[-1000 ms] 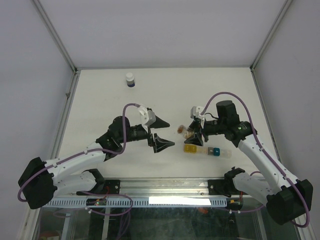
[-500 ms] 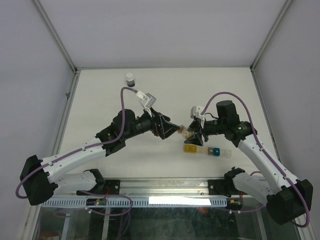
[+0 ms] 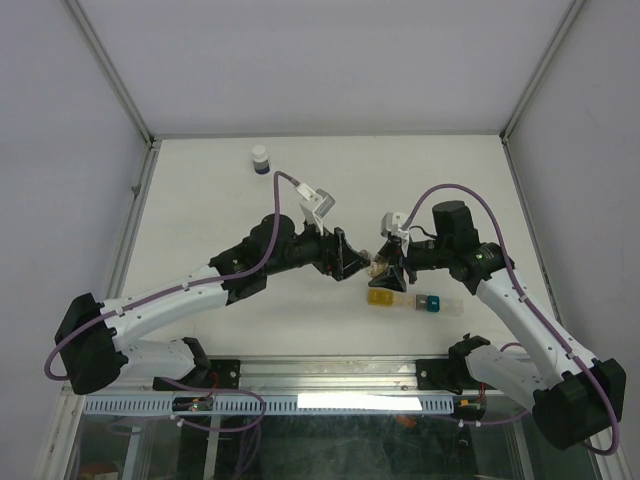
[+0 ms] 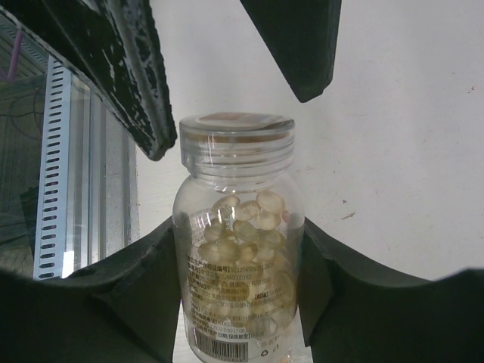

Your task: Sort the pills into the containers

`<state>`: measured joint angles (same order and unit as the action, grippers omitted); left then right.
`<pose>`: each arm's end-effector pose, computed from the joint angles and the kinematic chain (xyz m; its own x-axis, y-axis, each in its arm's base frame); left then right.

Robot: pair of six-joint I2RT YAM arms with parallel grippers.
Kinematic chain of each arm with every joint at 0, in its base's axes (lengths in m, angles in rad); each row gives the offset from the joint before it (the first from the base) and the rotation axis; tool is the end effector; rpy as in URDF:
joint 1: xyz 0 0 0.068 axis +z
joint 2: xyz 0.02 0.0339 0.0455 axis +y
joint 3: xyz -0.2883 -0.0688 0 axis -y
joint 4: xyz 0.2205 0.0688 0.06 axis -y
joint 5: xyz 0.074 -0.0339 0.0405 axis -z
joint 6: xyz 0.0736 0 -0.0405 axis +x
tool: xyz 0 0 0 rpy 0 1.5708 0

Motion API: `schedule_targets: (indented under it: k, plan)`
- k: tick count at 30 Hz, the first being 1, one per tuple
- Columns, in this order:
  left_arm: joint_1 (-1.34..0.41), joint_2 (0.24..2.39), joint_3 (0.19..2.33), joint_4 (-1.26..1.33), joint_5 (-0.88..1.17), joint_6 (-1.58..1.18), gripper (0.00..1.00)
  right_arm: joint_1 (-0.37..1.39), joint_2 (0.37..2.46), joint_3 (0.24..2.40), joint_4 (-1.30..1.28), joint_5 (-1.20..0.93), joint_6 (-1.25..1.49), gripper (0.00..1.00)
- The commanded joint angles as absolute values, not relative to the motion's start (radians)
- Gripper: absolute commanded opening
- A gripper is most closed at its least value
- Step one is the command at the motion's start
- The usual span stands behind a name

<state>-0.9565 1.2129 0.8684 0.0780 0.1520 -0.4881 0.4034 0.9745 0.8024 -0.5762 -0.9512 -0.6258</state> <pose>0.1571 -0.2421 0.3269 -0.5523 -0.0211 -0.8333 0.7166 0.4987 -0.4876 0.1339 0.1223 0.2940 -0.0523 -0.3921 -0.9184 -0.9960 0.0866 0.0197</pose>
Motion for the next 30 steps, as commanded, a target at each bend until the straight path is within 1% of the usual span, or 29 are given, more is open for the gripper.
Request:
schedule_targets:
  k: [1,5,9,15,22,28,30]
  plan:
    - [-0.966,1.228,0.931,0.099,0.185,-0.498,0.73,0.399,0.962,0.837,-0.531,-0.981,-0.619,0.0]
    - [-0.967,1.242,0.944,0.099,0.214,-0.495,0.67,0.4,0.963,0.838,-0.53,-0.983,-0.617,0.0]
    - [-0.966,1.251,0.948,0.099,0.238,-0.498,0.63,0.397,0.962,0.837,-0.531,-0.987,-0.615,0.0]
    - [-0.966,1.259,0.95,0.102,0.27,-0.5,0.51,0.396,0.962,0.838,-0.529,-0.989,-0.614,0.0]
    - [-0.966,1.275,0.952,0.116,0.298,-0.502,0.45,0.393,0.962,0.838,-0.529,-0.988,-0.614,0.0]
    - [-0.966,1.295,0.953,0.12,0.324,-0.495,0.29,0.393,0.962,0.838,-0.529,-0.989,-0.612,0.0]
    - [-0.966,1.3,0.952,0.127,0.345,-0.48,0.27,0.392,0.962,0.838,-0.529,-0.99,-0.612,0.0]
